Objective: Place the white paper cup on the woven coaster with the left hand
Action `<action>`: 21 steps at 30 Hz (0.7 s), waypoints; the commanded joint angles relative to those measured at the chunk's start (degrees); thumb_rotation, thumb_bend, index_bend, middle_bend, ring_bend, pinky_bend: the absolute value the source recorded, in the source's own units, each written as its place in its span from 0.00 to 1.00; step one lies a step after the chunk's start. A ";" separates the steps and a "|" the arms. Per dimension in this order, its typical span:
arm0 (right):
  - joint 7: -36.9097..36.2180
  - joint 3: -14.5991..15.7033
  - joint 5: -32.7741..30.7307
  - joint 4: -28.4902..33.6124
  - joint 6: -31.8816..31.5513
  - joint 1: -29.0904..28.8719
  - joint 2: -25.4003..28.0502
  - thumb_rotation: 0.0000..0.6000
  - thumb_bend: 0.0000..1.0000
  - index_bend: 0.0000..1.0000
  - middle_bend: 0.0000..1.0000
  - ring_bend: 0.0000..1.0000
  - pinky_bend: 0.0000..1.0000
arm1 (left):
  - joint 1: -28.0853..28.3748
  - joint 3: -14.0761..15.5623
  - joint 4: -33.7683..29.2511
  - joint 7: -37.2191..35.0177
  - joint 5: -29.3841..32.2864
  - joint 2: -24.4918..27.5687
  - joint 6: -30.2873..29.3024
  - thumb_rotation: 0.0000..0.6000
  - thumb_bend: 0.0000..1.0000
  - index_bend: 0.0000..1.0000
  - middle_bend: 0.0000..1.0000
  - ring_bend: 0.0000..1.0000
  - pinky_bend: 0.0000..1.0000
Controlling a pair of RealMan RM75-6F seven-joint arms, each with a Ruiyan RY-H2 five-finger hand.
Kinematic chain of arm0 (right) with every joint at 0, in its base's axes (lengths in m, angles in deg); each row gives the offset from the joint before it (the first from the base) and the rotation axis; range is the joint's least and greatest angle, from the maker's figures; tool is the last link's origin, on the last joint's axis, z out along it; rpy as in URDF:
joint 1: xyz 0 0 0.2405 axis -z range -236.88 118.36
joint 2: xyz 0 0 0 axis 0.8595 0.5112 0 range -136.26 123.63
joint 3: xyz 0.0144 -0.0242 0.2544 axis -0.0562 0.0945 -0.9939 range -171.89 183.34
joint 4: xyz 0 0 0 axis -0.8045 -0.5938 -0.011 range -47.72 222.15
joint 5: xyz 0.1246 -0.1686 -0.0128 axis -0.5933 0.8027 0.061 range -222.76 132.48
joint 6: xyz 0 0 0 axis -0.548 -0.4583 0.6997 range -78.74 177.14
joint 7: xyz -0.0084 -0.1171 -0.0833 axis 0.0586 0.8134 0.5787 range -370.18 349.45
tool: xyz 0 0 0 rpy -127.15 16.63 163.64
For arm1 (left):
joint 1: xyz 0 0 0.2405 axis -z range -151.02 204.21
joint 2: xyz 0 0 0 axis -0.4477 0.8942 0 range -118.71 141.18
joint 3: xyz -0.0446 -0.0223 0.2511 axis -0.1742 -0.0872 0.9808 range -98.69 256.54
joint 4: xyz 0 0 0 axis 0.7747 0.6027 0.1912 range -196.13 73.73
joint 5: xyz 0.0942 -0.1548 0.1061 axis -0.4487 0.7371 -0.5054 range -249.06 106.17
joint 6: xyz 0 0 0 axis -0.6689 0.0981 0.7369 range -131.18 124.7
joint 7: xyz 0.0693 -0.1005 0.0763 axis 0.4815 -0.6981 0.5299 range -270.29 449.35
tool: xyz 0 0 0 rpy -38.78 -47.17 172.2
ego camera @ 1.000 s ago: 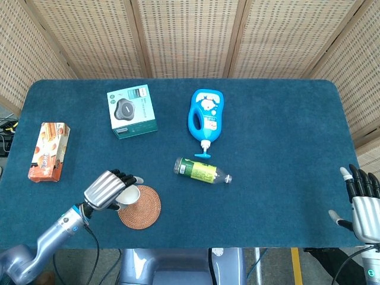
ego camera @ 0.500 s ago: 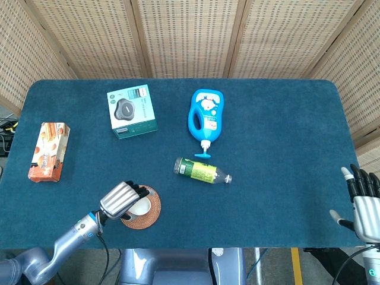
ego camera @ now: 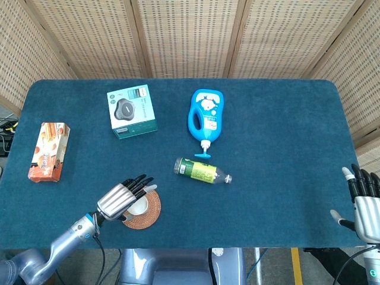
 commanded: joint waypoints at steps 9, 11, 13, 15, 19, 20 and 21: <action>-0.36 0.18 0.73 0.60 -0.51 0.20 0.35 1.00 0.00 0.06 0.00 0.00 0.00 | -5.80 1.24 -3.65 -4.53 -2.14 9.52 -13.20 1.00 0.00 0.00 0.00 0.00 0.00; -0.49 0.23 0.95 0.77 -0.71 0.30 0.52 1.00 0.00 0.06 0.00 0.00 0.00 | -8.82 0.89 -6.07 -2.13 0.09 12.02 -16.82 1.00 0.00 0.00 0.00 0.00 0.00; -0.64 0.22 1.08 0.96 -0.95 0.41 0.67 1.00 0.00 0.06 0.00 0.00 0.00 | -12.13 0.78 -9.08 -1.08 3.00 14.19 -20.18 1.00 0.00 0.00 0.00 0.00 0.00; -0.79 0.27 1.27 1.06 -1.12 0.50 0.78 1.00 0.00 0.06 0.00 0.00 0.00 | -14.64 0.52 -10.93 0.69 5.62 15.61 -22.55 1.00 0.00 0.00 0.00 0.00 0.00; -0.91 0.57 1.99 1.10 -1.27 0.58 0.89 1.00 0.00 0.05 0.00 0.00 0.00 | -18.95 -0.13 -14.12 2.06 10.47 17.73 -26.20 1.00 0.00 0.00 0.00 0.00 0.00; -0.91 0.62 2.08 1.10 -1.27 0.58 0.88 1.00 0.00 0.05 0.00 0.00 0.00 | -19.89 -0.18 -14.34 1.17 11.49 17.96 -26.76 1.00 0.00 0.00 0.00 0.00 0.00; -0.88 0.64 2.16 1.09 -1.25 0.57 0.86 1.00 0.00 0.05 0.00 0.00 0.00 | -20.52 -0.17 -14.36 0.53 12.05 18.20 -26.99 1.00 0.00 0.00 0.00 0.00 0.00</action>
